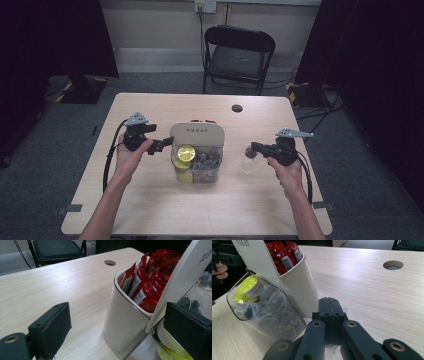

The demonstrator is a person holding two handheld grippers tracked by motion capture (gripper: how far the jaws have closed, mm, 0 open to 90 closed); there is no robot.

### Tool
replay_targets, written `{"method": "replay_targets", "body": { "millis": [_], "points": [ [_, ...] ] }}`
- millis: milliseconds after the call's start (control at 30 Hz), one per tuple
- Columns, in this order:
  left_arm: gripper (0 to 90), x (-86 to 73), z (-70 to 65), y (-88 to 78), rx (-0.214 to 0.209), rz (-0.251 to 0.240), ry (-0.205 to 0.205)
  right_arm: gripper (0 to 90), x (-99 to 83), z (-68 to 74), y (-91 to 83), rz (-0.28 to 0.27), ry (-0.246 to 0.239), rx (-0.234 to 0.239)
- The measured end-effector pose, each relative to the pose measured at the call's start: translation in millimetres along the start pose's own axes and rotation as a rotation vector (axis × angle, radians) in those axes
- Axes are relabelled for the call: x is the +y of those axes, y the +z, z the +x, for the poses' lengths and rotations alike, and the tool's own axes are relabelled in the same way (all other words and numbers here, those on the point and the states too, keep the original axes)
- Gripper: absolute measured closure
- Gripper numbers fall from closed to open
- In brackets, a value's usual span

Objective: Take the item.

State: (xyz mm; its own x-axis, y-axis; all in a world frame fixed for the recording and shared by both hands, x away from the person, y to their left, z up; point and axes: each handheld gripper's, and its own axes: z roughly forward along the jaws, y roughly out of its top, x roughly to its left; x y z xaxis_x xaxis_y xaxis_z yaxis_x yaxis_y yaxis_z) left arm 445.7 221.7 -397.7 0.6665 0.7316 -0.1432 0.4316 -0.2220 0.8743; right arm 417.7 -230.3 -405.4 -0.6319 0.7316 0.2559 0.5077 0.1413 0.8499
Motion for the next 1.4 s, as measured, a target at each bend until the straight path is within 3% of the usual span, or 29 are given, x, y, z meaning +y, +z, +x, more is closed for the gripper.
{"method": "replay_targets", "body": {
  "millis": [333,467,533,600,633,667,833,867,933,1100,1400],
  "points": [
    [7.3,-1.0,0.2,0.7,-0.005,0.001,-0.002,90.0,-4.0,-1.6,4.7,0.021,0.011,-0.019],
    [7.3,-1.1,0.1,1.0,-0.006,0.003,0.000,85.5,-4.4,-1.8,5.7,0.023,0.010,-0.019],
    [7.3,-1.0,0.2,1.0,-0.004,0.002,0.000,76.5,-4.3,-1.3,5.2,0.018,0.006,-0.018],
    [7.3,-1.0,0.2,1.0,-0.004,0.002,0.000,73.5,-4.2,-1.0,5.1,0.015,-0.002,-0.015],
    [7.3,-0.8,0.0,0.7,-0.001,0.005,0.000,61.8,-3.7,0.1,5.5,0.011,-0.005,-0.031],
    [7.3,-0.8,0.0,0.7,-0.001,0.005,0.000,61.8,-3.7,0.1,5.5,0.011,-0.005,-0.031],
    [7.5,-0.9,-0.1,0.6,-0.003,0.006,-0.001,34.8,-2.5,1.0,7.2,-0.007,0.017,-0.060],
    [7.5,-0.9,-0.1,0.6,-0.003,0.006,-0.001,34.8,-2.5,1.0,7.2,-0.007,0.017,-0.060],
    [7.5,-1.1,0.0,0.9,-0.006,0.003,-0.002,19.5,-1.2,2.4,7.1,-0.012,0.019,-0.085],
    [7.6,-0.9,-0.5,0.5,-0.001,0.006,-0.002,14.1,-1.3,0.6,3.9,-0.027,0.026,-0.075],
    [7.4,-0.9,-0.2,0.7,-0.003,0.007,-0.003,14.5,-2.1,1.1,-6.4,-0.044,0.022,-0.064]
  ]
}}
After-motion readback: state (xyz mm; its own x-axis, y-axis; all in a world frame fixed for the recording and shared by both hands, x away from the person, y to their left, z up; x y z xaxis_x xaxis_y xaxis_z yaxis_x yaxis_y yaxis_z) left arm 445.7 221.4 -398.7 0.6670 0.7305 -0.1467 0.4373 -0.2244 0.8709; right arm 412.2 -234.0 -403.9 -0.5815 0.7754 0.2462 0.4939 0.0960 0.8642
